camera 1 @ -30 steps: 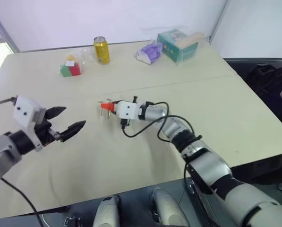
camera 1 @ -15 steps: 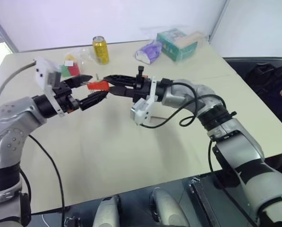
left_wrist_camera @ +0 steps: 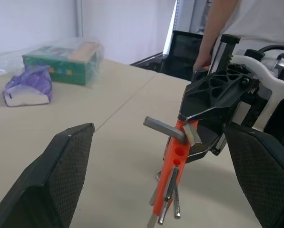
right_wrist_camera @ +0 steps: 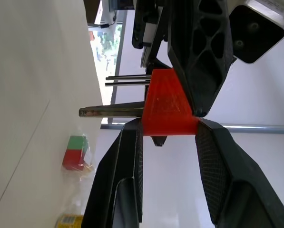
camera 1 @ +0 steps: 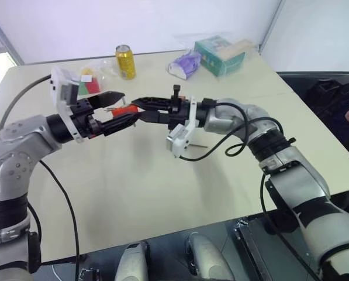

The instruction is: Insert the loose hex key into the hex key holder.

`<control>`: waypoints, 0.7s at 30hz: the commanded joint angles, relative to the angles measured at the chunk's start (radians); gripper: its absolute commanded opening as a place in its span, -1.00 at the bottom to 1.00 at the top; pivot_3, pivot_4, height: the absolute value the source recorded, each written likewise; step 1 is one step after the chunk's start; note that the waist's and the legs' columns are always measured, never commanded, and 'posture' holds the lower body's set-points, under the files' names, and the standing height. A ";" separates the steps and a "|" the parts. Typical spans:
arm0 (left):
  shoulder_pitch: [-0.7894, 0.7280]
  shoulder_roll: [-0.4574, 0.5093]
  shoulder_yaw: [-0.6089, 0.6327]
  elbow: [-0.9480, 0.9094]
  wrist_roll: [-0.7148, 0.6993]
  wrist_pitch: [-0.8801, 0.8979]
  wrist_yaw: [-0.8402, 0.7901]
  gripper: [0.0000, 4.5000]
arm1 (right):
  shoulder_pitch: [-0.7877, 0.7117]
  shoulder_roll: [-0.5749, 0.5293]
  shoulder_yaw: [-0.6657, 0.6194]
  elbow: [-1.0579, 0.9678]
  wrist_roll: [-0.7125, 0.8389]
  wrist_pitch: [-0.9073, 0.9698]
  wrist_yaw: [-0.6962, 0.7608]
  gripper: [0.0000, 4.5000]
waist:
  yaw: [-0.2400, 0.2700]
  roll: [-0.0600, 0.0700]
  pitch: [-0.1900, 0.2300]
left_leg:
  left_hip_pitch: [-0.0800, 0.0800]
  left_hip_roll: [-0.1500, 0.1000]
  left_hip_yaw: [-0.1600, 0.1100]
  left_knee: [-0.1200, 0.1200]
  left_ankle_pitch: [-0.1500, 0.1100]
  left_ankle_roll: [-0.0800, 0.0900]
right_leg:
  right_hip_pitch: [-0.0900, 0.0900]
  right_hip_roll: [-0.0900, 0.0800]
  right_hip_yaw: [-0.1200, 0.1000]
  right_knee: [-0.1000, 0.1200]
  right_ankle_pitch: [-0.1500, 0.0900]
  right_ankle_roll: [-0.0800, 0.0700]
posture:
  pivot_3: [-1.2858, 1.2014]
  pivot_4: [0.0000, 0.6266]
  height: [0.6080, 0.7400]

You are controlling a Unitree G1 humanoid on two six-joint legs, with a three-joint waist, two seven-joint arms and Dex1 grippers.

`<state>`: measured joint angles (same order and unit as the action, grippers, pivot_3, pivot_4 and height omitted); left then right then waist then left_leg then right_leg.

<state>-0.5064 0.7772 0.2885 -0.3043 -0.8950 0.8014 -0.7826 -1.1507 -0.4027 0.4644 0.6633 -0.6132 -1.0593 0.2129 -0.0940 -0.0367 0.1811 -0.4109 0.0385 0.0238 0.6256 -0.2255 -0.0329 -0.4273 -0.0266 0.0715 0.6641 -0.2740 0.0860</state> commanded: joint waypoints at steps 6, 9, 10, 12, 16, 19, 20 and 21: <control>-0.016 0.022 0.020 -0.042 -0.026 -0.004 -0.010 1.00 | -0.040 -0.002 -0.008 -0.012 0.451 0.015 0.384 -0.56 | 0.000 0.000 0.000 | 0.000 0.003 -0.001 0.002 0.000 0.000 | 0.001 0.000 -0.001 0.001 0.000 0.000 | 0.03 -0.52 1.00; -0.022 0.027 0.020 -0.040 -0.031 -0.002 -0.017 1.00 | -0.050 -0.003 -0.017 -0.014 0.505 0.008 0.458 -0.56 | 0.001 0.000 0.000 | 0.000 0.003 -0.001 0.002 0.000 0.000 | 0.001 0.000 -0.001 0.001 0.000 0.000 | 0.03 -0.52 1.00; -0.024 0.029 0.021 -0.039 -0.034 0.000 -0.020 1.00 | -0.052 -0.004 -0.021 -0.014 0.515 0.005 0.477 -0.56 | 0.000 0.000 0.000 | 0.000 0.003 -0.001 0.002 0.000 0.000 | 0.001 0.000 -0.001 0.001 0.000 0.000 | 0.03 -0.52 1.00; -0.029 0.032 0.023 -0.035 -0.041 0.004 -0.024 1.00 | -0.056 -0.004 -0.025 -0.012 0.531 0.000 0.508 -0.56 | 0.001 0.000 0.000 | 0.000 0.003 -0.001 0.002 0.000 0.000 | 0.001 0.000 -0.001 0.001 0.000 0.000 | 0.03 -0.52 1.00; -0.032 0.037 0.022 -0.034 -0.057 0.014 -0.033 1.00 | -0.062 -0.001 -0.036 -0.004 0.542 -0.016 0.546 -0.56 | 0.001 0.000 0.000 | 0.000 0.003 -0.001 0.002 0.000 0.000 | 0.001 0.000 -0.001 0.001 0.000 0.000 | 0.03 -0.52 1.00; -0.032 0.040 0.023 -0.038 -0.072 0.024 -0.036 1.00 | -0.065 0.001 -0.044 0.004 0.546 -0.023 0.564 -0.56 | 0.001 0.000 0.000 | 0.000 0.003 -0.001 0.002 0.000 0.000 | 0.001 0.000 -0.001 0.001 0.000 0.000 | 0.03 -0.52 1.00; -0.031 0.042 0.023 -0.039 -0.078 0.029 -0.036 1.00 | -0.066 0.002 -0.046 0.006 0.548 -0.025 0.570 -0.56 | 0.001 0.000 0.000 | 0.000 0.003 -0.001 0.002 0.000 0.000 | 0.001 0.000 -0.001 0.001 0.000 0.000 | 0.03 -0.52 1.00; -0.031 0.043 0.023 -0.039 -0.082 0.032 -0.035 1.00 | -0.067 0.002 -0.047 0.009 0.549 -0.026 0.575 -0.56 | 0.001 0.000 0.000 | 0.000 0.003 -0.001 0.002 0.000 0.000 | 0.001 0.000 -0.001 0.001 0.000 0.000 | 0.03 -0.52 1.00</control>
<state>-0.5199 0.8051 0.2887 -0.3179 -0.9551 0.8304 -0.8099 -1.1759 -0.4007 0.4571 0.6817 -0.0932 -1.0751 0.7854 -0.0932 -0.0364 0.1814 -0.4109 0.0418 0.0230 0.6280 -0.2256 -0.0328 -0.4261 -0.0266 0.0703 0.6649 -0.2739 0.0862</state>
